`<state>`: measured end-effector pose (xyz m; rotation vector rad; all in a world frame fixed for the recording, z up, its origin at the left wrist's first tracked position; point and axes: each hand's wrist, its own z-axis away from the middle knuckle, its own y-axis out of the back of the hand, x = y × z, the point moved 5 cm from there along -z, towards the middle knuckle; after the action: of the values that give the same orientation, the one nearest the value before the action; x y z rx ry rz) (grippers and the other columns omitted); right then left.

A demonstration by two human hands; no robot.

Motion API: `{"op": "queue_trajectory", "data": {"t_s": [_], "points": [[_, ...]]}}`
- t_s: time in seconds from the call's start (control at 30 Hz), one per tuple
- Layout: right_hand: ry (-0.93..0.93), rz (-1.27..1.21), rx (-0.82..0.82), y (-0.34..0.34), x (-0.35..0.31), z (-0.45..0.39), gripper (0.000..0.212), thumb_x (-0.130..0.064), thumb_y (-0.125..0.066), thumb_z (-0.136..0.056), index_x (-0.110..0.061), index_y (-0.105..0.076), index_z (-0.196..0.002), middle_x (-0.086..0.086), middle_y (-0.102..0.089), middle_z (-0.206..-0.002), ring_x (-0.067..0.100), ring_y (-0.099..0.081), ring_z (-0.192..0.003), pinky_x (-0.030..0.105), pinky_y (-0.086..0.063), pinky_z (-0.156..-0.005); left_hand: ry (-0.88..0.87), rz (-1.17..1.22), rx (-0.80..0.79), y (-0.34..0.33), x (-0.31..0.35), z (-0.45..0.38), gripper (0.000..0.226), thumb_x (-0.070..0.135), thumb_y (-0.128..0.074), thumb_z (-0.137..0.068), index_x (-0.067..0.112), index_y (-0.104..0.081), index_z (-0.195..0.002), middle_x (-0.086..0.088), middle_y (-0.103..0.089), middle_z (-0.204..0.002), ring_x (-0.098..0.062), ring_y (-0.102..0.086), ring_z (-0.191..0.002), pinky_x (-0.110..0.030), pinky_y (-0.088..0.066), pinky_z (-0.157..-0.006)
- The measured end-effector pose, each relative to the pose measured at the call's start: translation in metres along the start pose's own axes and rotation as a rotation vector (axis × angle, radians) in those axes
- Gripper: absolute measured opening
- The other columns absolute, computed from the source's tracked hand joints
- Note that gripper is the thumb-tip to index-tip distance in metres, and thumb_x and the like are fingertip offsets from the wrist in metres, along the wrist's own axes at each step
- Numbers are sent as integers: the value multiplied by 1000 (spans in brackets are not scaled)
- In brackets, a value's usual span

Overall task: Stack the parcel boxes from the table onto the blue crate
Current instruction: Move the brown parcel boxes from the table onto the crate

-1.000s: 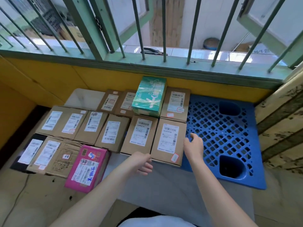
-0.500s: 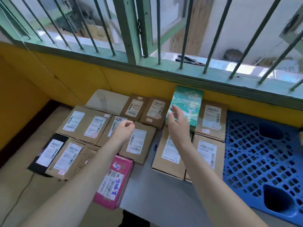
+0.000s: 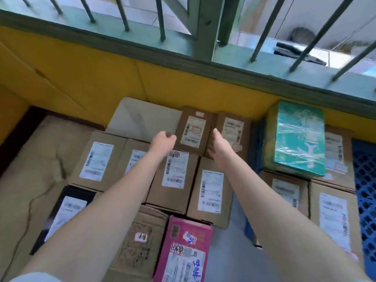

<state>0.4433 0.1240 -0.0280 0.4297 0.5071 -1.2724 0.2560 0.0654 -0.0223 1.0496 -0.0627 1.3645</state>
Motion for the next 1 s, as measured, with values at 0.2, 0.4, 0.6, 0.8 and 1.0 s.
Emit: {"op": "queue_trajectory", "data": {"t_s": [0.2,0.4,0.6,0.8,1.0], "points": [[-74,21,66,-18,9,-61,91,-80,-37,-83,-29,-22,-156,0,-27,-162,27,-24,-149,53,-17,-121,43,-102,-55,-13,-7,-56,48,31,-49,-96,7,-50,-137,-18,-52,-141,-34,-49,-129,-34,-39,-103],[-4,136,131,-33,-13,-76,83,-76,-23,-90,-24,-26,-155,4,-33,-159,31,-36,-144,55,-24,-117,70,-204,-135,-27,3,-77,46,32,-48,-98,3,-51,-133,-18,-57,-132,-34,-54,-120,-31,-40,-82],[0,-40,145,-33,-17,-84,76,-71,-28,-94,-22,-36,-151,6,-44,-153,29,-43,-139,48,-32,-116,226,109,-296,-36,4,-84,57,35,-58,-93,8,-45,-141,-11,-50,-143,-29,-48,-129,-33,-40,-92],[33,-195,113,-20,-19,-85,68,-58,-34,-101,-12,-36,-150,9,-47,-149,24,-49,-134,38,-37,-114,274,218,-372,-37,8,-86,47,29,-60,-93,5,-53,-132,-2,-54,-136,-23,-50,-123,-35,-38,-98],[98,51,130,-17,-31,-68,61,-55,-37,-100,-17,-40,-148,7,-48,-149,28,-45,-136,39,-34,-112,223,395,-298,-29,15,-77,35,21,-66,-88,4,-57,-118,-17,-68,-116,-31,-66,-102,-41,-54,-92]]}}
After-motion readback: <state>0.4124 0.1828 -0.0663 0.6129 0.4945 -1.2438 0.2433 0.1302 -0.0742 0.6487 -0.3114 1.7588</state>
